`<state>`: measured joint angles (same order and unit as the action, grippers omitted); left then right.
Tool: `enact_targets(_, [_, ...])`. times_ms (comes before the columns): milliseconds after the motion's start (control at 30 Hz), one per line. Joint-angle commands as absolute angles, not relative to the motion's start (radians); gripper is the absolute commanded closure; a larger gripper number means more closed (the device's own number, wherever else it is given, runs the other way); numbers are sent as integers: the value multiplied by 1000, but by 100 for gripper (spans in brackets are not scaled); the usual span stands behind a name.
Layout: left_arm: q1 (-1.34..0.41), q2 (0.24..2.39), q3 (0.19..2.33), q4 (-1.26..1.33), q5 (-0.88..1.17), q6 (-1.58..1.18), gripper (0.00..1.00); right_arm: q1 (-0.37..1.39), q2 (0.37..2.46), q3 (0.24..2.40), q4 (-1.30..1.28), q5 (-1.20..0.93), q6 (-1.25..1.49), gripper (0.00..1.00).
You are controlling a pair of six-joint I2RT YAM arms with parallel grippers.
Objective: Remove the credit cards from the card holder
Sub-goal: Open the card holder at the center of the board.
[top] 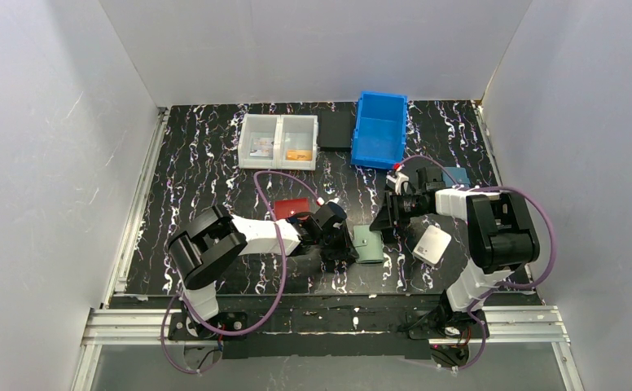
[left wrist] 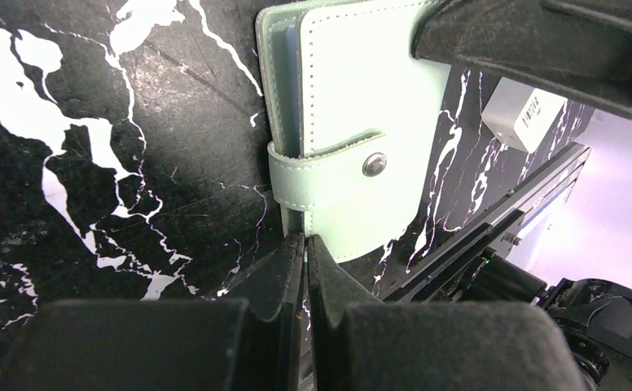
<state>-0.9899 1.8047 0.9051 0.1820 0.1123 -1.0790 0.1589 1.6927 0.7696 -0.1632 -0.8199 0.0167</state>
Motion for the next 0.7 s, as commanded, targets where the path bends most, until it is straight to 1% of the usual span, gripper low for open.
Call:
enact_targets(0, [-970,1848,852,57,-51,-1039,100,172,1725,753,-242,-831,3,75])
enact_targets(100, [-970,1805,846,57,-53,-1022,100,167,1699,767,-240,-861,3,94])
enact_targets(133, [-970,1780,840,57,-54,-1014,96,159,1683,769,-237,-872,4,98])
enact_targets(267, [-972,1647,802,71,-30,-969,65,117,1592,754,-204,-917,4,99])
enact_targets(367, [-976,1539,773,78,-19,-934,50,111,1512,740,-183,-928,3,99])
enact_targets(433, [-980,1493,768,78,-16,-914,47,110,1473,729,-169,-936,5,99])
enact_targets(500, [-992,1469,783,78,-16,-887,46,110,1450,724,-163,-944,9,99])
enact_targets(667, [-1021,1519,885,57,-9,-828,45,110,1440,723,-156,-963,19,99])
